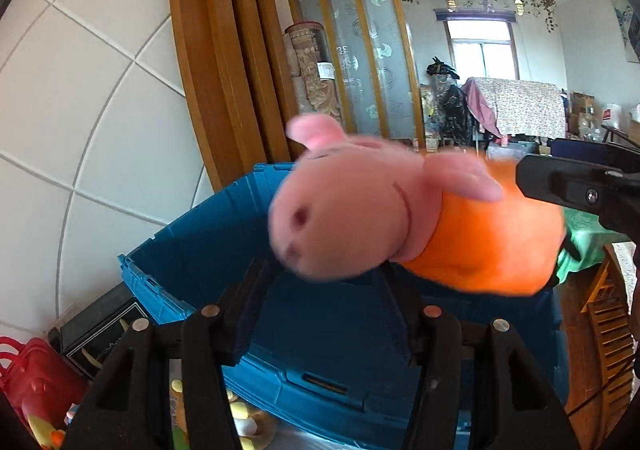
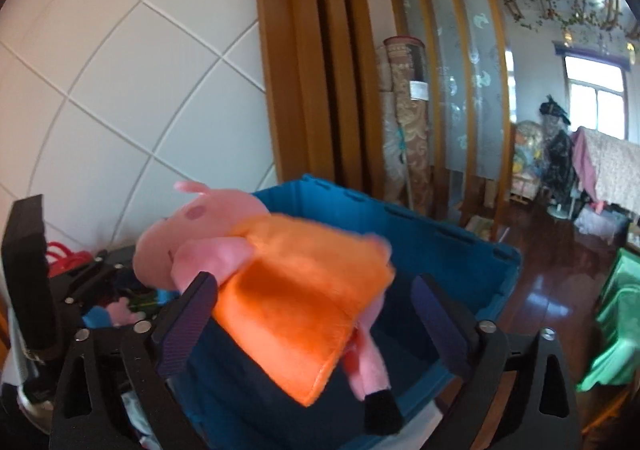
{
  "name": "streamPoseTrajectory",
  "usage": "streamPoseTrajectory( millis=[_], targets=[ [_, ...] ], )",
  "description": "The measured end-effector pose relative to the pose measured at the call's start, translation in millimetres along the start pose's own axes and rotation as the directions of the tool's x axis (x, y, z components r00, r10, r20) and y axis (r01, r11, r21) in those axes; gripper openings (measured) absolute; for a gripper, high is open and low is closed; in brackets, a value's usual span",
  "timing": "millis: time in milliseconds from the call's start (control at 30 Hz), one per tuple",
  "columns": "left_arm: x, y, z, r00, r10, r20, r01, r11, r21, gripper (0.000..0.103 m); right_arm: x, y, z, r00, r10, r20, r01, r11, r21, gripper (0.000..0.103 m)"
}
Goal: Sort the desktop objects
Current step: 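Carry the pink pig plush over the blue bin and open both grippers, then move both grippers back from the bin to the pile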
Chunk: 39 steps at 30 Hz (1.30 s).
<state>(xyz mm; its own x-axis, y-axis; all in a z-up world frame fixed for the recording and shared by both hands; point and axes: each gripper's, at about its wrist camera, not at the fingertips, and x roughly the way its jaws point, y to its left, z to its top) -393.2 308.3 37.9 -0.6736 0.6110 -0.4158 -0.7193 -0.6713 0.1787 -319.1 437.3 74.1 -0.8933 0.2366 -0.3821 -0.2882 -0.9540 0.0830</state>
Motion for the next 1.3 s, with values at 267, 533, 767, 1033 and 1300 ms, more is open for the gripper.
streamPoseTrajectory(
  millis=[267, 533, 767, 1033, 1300],
  targets=[
    [-8.8, 8.3, -0.3, 0.997, 0.076, 0.025, -0.074, 0.994, -0.079, 0.073, 15.8, -18.9, -3.9, 0.994, 0.109, -0.01, -0.108, 0.993, 0.045, 0.102],
    [-38.8, 3.1, -21.1, 0.986, 0.166, 0.017, -0.164, 0.981, -0.106, 0.074, 9.9, -2.3, -18.2, 0.982, 0.191, 0.0, -0.191, 0.981, 0.016, 0.102],
    [-65.7, 0.5, -48.5, 0.97, 0.243, 0.003, -0.241, 0.962, -0.131, 0.075, 0.2, 11.1, -29.3, 0.954, 0.301, 0.003, -0.301, 0.954, 0.006, 0.102],
    [-103.5, 18.7, -80.1, 0.958, 0.285, -0.009, -0.282, 0.942, -0.181, 0.075, -15.4, 52.5, -37.1, 0.931, 0.364, -0.01, -0.364, 0.93, -0.041, 0.103],
    [-170.8, 65.4, -123.1, 0.932, 0.359, -0.039, -0.36, 0.91, -0.204, 0.075, -37.6, 123.9, -57.7, 0.905, 0.421, -0.058, -0.424, 0.903, -0.068, 0.103]
  ],
)
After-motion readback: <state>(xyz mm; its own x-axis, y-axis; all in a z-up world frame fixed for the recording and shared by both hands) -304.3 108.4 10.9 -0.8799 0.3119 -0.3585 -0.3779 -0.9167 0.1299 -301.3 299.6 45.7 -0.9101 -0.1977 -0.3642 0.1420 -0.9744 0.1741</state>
